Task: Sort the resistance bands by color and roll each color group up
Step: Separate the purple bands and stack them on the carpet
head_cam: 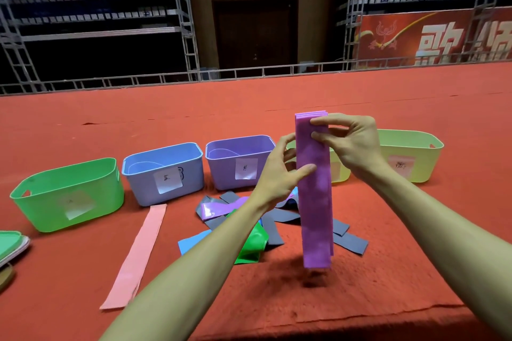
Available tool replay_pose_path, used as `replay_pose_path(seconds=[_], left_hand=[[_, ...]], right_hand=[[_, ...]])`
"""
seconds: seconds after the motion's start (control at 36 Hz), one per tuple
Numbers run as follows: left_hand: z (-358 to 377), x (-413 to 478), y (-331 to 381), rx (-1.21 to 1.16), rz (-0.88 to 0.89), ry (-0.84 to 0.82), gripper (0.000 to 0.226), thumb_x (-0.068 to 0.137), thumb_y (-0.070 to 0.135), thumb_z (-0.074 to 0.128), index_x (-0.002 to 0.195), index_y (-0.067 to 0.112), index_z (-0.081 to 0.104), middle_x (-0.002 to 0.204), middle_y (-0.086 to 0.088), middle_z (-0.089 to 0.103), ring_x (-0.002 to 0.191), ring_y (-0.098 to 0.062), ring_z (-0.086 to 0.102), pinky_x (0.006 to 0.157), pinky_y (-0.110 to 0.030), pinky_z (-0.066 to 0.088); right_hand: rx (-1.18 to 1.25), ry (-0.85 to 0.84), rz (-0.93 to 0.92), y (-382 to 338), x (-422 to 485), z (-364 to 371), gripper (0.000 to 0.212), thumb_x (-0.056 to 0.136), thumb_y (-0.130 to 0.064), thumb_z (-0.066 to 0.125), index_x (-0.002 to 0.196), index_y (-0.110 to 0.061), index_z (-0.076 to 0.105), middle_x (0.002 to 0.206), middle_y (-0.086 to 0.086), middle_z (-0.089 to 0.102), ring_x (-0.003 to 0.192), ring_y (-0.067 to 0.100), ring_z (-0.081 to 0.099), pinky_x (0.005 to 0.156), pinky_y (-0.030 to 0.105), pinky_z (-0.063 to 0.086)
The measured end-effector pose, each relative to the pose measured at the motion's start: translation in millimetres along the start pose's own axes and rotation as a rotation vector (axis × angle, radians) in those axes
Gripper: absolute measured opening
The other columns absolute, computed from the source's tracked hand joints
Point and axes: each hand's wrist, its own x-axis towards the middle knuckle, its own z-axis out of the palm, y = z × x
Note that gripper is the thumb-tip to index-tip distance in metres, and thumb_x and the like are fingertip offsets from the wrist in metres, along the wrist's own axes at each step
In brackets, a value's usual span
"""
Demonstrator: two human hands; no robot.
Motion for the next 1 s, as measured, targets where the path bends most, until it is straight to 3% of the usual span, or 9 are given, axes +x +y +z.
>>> replay_pose_path(seconds=[0.19,0.33,0.44,0.5,0.58,0.72,0.83,0.92,1.0], left_hand=[[4,-16,-18,0.010,-0.033,0.017,0.051,0.084,-0.002,0.068,0.114,0.035,0.051,0.104,-0.004,0.072,0.094,-0.013,0.069,0.085,-0.034,0.056],[9,-25,-36,0.072,-0.068,-0.010,0.045,0.080,0.001,0.073,0.115,0.023,0.055,0.111,-0.002,0.069,0.100,-0.011,0.066,0.084,-0.028,0.054],[12,-30,-51,0.177,-0.101,-0.083,0.039,0.075,0.007,0.074,0.112,0.010,0.061,0.105,-0.010,0.071,0.088,-0.011,0.064,0.087,-0.046,0.055],[14,-32,-55,0.173,-0.103,-0.082,0.039,0.076,0.009,0.072,0.113,0.012,0.060,0.104,-0.011,0.071,0.086,-0.012,0.062,0.084,-0.048,0.055],[16,-38,-61,0.108,-0.129,-0.113,0.042,0.081,0.002,0.069,0.119,0.016,0.057,0.109,-0.009,0.069,0.093,-0.011,0.063,0.089,-0.041,0.054],[19,-58,-84,0.116,-0.180,-0.171,0.034,0.083,-0.002,0.068,0.115,0.006,0.058,0.111,-0.015,0.068,0.095,-0.010,0.061,0.091,-0.034,0.052],[23,-73,-96,0.122,-0.190,-0.165,0.035,0.082,0.006,0.070,0.114,0.011,0.056,0.111,-0.013,0.067,0.094,-0.008,0.060,0.091,-0.037,0.051],[26,-84,-106,0.192,-0.189,-0.197,0.048,0.080,0.005,0.071,0.119,0.023,0.051,0.110,0.000,0.068,0.097,-0.008,0.064,0.091,-0.034,0.052],[27,-96,-115,0.203,-0.235,-0.180,0.054,0.079,0.004,0.071,0.117,0.035,0.047,0.094,0.001,0.068,0.087,-0.010,0.065,0.085,-0.026,0.052]], right_hand=[[-0.017,0.024,0.037,6,-1,-4,0.033,0.073,0.009,0.074,0.092,-0.018,0.072,0.077,-0.019,0.072,0.071,0.000,0.063,0.070,0.018,0.053],[-0.009,0.038,0.055,11,-6,-2,0.032,0.073,0.010,0.074,0.096,-0.012,0.072,0.082,-0.013,0.071,0.069,0.000,0.063,0.068,0.018,0.052],[-0.012,0.035,0.083,16,-9,-1,0.031,0.073,0.010,0.074,0.094,-0.013,0.072,0.081,-0.011,0.071,0.066,0.000,0.062,0.065,0.016,0.050],[-0.014,0.050,0.087,19,-10,-2,0.032,0.073,0.011,0.073,0.094,-0.013,0.072,0.080,-0.012,0.071,0.067,0.001,0.062,0.066,0.018,0.052],[-0.013,0.088,0.096,21,-9,-5,0.032,0.075,0.011,0.072,0.096,-0.012,0.072,0.073,-0.020,0.071,0.066,-0.003,0.062,0.065,0.016,0.051],[-0.027,0.163,0.109,22,-3,-16,0.032,0.077,0.010,0.070,0.100,-0.013,0.071,0.070,-0.025,0.069,0.061,-0.007,0.059,0.062,0.013,0.048],[-0.062,0.164,0.128,27,-7,-23,0.035,0.078,0.012,0.067,0.101,-0.013,0.070,0.071,-0.027,0.069,0.063,-0.007,0.060,0.062,0.011,0.047],[-0.065,0.215,0.133,30,-12,-27,0.036,0.079,0.013,0.065,0.105,-0.012,0.069,0.075,-0.030,0.068,0.070,-0.010,0.061,0.068,0.011,0.049],[-0.092,0.263,0.134,32,-14,-34,0.038,0.079,0.012,0.065,0.105,-0.014,0.069,0.075,-0.033,0.067,0.071,-0.012,0.060,0.069,0.010,0.049]])
